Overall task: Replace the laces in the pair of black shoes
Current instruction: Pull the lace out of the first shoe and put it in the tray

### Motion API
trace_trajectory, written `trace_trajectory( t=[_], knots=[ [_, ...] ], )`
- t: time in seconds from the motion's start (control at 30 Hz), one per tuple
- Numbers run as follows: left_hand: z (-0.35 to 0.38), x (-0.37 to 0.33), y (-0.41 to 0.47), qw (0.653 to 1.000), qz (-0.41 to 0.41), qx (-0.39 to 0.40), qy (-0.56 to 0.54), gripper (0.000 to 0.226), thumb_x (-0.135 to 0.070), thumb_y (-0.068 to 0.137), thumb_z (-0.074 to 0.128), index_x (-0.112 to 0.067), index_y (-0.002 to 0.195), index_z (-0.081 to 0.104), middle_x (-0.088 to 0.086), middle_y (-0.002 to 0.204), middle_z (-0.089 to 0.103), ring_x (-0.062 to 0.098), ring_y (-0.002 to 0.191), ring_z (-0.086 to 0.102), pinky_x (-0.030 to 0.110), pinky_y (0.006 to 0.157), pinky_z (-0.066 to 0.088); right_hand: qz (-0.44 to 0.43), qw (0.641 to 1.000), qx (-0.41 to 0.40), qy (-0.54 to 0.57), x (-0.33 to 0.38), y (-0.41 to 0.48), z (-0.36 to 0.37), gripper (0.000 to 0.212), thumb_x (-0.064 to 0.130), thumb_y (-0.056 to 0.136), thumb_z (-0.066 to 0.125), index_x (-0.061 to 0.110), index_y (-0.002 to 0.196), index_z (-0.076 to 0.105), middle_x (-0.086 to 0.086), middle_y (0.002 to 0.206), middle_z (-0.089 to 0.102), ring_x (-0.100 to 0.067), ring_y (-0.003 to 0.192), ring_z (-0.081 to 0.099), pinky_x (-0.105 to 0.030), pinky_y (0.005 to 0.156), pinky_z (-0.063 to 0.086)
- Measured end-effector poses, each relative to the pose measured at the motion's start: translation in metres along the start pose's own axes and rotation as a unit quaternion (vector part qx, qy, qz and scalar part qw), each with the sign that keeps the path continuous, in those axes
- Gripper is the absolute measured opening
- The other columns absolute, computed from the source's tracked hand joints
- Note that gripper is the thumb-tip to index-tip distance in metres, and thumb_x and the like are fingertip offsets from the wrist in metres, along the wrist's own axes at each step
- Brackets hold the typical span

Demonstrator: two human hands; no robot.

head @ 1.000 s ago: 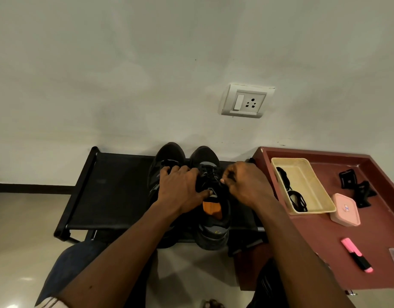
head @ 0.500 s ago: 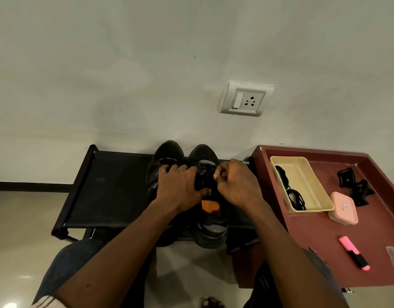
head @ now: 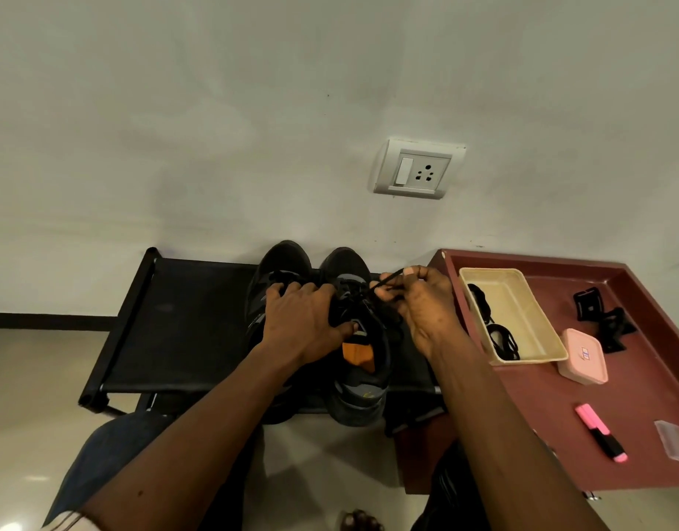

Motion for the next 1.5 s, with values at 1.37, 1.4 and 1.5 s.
trace_trajectory(
  t=[1.37, 1.4, 1.5],
  knots=[
    [-0.008, -0.011, 0.017, 0.956, -0.027, -0.173, -0.235, 0.009, -0.024, 0.096, 0.069, -0.027, 0.092, 0.062, -0.013, 0.083, 0.065, 0.003, 0.078, 0.063, 0.018, 0.075, 0.051, -0.045, 0.798, 0.106, -0.592, -0.004, 0.0, -0.011, 0.03, 0.012, 0.084, 0.076, 0.028, 0.104, 0.062, 0.002, 0.101, 0.065, -0.019, 0.094, 0.066, -0.037, 0.084, 0.061],
    [-0.009, -0.009, 0.018, 0.949, -0.041, -0.175, -0.259, 0.013, -0.023, 0.096, 0.07, -0.028, 0.089, 0.061, -0.014, 0.08, 0.064, -0.002, 0.077, 0.063, 0.011, 0.067, 0.049, -0.045, 0.8, 0.108, -0.588, -0.004, 0.001, -0.011, 0.029, 0.012, 0.084, 0.077, 0.028, 0.103, 0.062, 0.003, 0.1, 0.064, -0.017, 0.092, 0.066, -0.035, 0.082, 0.06],
    [-0.008, -0.009, 0.018, 0.95, -0.026, -0.154, -0.271, 0.017, -0.019, 0.093, 0.071, -0.032, 0.092, 0.06, -0.015, 0.083, 0.065, -0.007, 0.081, 0.062, 0.013, 0.066, 0.052, -0.051, 0.803, 0.107, -0.584, -0.006, 0.002, -0.012, 0.027, 0.012, 0.084, 0.077, 0.029, 0.099, 0.062, 0.007, 0.094, 0.062, -0.013, 0.087, 0.064, -0.031, 0.077, 0.057]
  ],
)
Point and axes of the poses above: each hand's wrist, its own y-axis towards the middle knuckle, its own z-axis out of the palm, x = y × z, the point moved 1 cm from there along y, towards the middle knuckle
